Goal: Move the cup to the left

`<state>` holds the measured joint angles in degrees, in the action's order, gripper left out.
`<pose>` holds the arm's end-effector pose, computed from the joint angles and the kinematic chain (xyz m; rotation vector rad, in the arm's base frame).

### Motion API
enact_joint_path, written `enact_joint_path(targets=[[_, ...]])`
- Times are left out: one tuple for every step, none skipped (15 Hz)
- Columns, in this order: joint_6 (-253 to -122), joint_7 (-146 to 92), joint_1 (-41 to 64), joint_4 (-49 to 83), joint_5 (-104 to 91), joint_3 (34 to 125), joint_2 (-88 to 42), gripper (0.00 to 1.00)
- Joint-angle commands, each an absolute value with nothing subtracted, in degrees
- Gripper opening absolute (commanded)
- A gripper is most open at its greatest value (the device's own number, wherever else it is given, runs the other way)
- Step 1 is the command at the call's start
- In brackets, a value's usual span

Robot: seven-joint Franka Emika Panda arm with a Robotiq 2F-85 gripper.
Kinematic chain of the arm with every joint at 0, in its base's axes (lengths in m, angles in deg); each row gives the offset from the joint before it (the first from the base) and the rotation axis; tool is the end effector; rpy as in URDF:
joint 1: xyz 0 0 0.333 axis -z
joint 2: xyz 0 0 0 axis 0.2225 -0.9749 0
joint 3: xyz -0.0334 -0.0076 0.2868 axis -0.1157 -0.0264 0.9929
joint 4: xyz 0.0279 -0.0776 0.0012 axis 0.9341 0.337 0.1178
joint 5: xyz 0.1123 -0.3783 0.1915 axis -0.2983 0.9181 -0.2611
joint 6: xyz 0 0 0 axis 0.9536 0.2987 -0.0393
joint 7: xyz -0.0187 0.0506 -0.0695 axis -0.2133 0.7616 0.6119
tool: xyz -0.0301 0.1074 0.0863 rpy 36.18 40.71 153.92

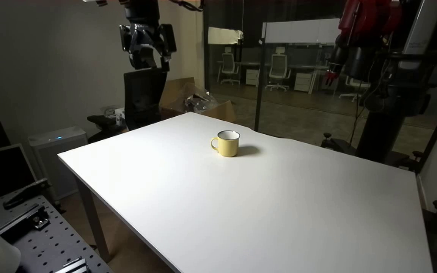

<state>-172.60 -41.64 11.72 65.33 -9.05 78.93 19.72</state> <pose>0.4714 -0.0234 0.3928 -3.1139 -0.2046 -0.1472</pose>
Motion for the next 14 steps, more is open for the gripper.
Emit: enact_joint_path(targets=[[-178.07, -34.33, 13.64, 58.72, -11.47, 79.25, 9.94, 1.00], [-179.15, -32.59, 14.20, 56.39, -12.01, 79.08, 6.73, 1.00], [-180.30, -31.29, 15.04, 53.91, -12.19, 78.63, 3.18, 1.00], [-181.09, -29.63, 15.85, 51.68, -12.34, 78.40, 0.03, 1.00], [-181.08, -27.98, 16.62, 49.09, -12.25, 78.23, -3.41, 1.00], [-181.58, -25.96, 17.30, 46.44, -11.92, 78.14, -7.02, 1.00], [-181.51, -23.88, 17.79, 43.53, -11.58, 77.97, -10.65, 1.00], [-182.45, -28.77, 17.25, 50.98, -11.77, 78.19, -2.99, 1.00], [-182.67, -27.73, 17.72, 48.60, -11.76, 77.98, -6.34, 1.00], [-182.70, -27.12, 17.97, 46.69, -11.76, 77.88, -8.94, 1.00], [-182.70, -26.83, 18.03, 45.48, -11.76, 77.86, -10.50, 1.00], [-182.69, -26.55, 17.99, 44.83, -11.76, 77.88, -11.24, 1.00], [-183.21, -26.08, 17.67, 44.83, -10.80, 78.05, -11.60, 1.00], [-181.99, -24.23, 17.56, 42.56, -10.93, 78.07, -13.78, 1.00]])
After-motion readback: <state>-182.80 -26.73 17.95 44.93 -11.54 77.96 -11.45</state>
